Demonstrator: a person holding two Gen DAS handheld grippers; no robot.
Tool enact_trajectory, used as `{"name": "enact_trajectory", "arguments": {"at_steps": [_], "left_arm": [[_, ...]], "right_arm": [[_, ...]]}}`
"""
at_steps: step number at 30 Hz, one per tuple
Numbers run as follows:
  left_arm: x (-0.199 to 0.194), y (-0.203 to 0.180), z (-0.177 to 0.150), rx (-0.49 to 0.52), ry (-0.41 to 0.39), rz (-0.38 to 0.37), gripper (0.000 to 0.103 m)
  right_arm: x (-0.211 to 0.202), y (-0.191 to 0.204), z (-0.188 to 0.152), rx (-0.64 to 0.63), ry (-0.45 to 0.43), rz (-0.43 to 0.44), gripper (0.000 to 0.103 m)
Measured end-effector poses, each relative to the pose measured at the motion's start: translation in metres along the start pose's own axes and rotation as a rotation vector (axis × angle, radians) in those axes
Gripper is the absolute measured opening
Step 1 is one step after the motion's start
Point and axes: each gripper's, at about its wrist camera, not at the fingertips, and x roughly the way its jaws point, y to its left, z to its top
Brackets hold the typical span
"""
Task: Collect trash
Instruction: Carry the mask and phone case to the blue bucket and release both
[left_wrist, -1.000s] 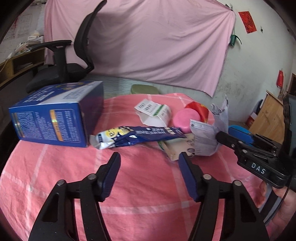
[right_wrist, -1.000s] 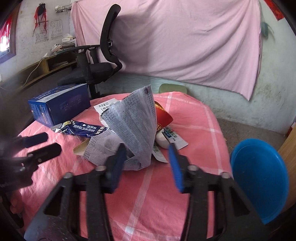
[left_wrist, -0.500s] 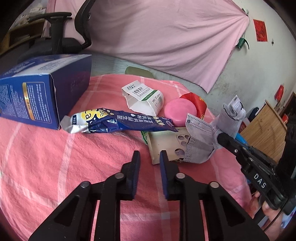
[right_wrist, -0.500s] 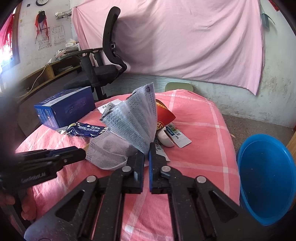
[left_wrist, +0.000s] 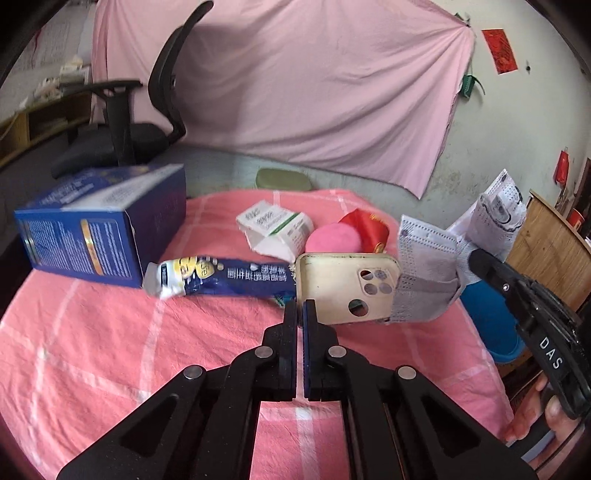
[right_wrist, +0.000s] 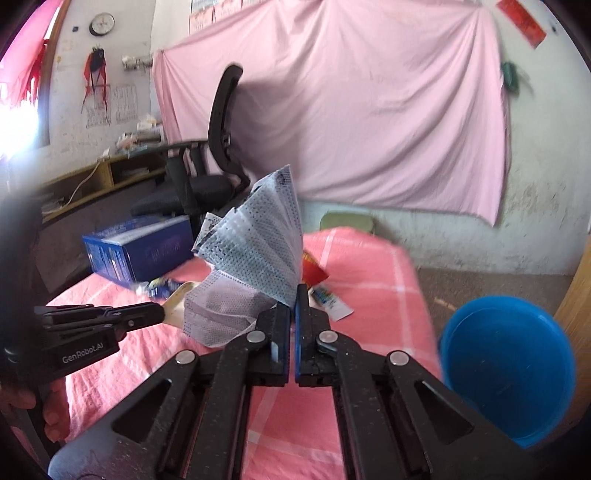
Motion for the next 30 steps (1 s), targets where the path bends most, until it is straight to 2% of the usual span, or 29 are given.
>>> {"name": "enact_trajectory", "arguments": {"at_steps": [6,11,16,20,24,30], "left_arm": [[-0.024,-0.015,0.004,0.032,-0.081,0.019,0.0],[-0.043,-0.033,0.018,0.074,-0.195,0.047,0.0],[-0.058,-0.051,0.033,0.083,-0.317,0.059,0.0],[-0.067,-0.075,0.044,0.117,-0.405,0.052,0.0],[-0.067,-0.106,0.058,0.149,-0.476,0.01,0.0],[-0.053,-0.158,0.067,0.199,-0.514,-0.07,0.0]], "right_arm": [[-0.039,-0.008,0.008,0.028,-0.171,-0.017,0.022],[-0.065,-0.016,0.011,0.068,-0.309,-0.055,0.022],[-0.091,-0.034,0.016,0.122,-0.442,-0.154,0.022],[-0.106,-0.055,0.017,0.162,-0.503,-0.248,0.022],[-0.117,-0.075,0.017,0.192,-0.543,-0.326,0.023],[-0.13,-0.101,0.017,0.198,-0.573,-0.418,0.023]]}}
